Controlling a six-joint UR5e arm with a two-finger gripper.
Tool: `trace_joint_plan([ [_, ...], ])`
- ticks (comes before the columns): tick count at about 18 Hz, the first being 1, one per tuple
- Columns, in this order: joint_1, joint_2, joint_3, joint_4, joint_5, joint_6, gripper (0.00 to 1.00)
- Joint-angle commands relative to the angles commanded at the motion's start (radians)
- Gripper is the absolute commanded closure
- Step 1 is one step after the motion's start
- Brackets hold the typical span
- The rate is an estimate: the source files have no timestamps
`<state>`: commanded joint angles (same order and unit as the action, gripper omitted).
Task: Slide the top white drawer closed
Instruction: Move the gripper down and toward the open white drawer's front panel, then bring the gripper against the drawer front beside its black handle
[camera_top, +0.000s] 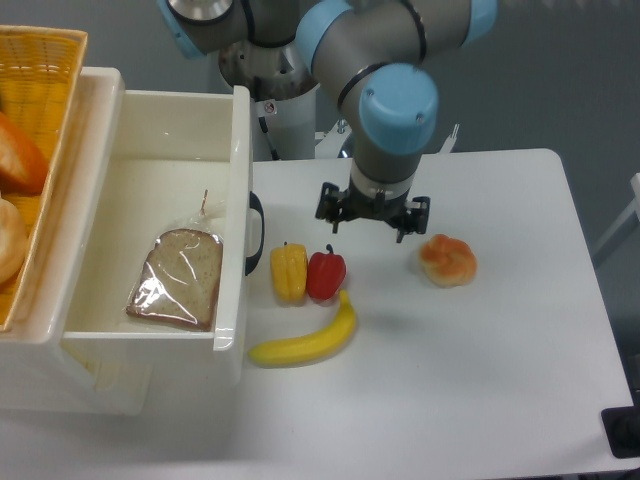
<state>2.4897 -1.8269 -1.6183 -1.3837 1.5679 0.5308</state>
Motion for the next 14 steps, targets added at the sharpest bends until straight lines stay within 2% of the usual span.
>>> trace_joint_plan([
  [4,0.0,-0.011,0.0,-0.003,-0.101,-0.022,0.0],
  [14,-0.008,-0.029,-0.015,-0.009,-0.169,-0.022,0.0],
])
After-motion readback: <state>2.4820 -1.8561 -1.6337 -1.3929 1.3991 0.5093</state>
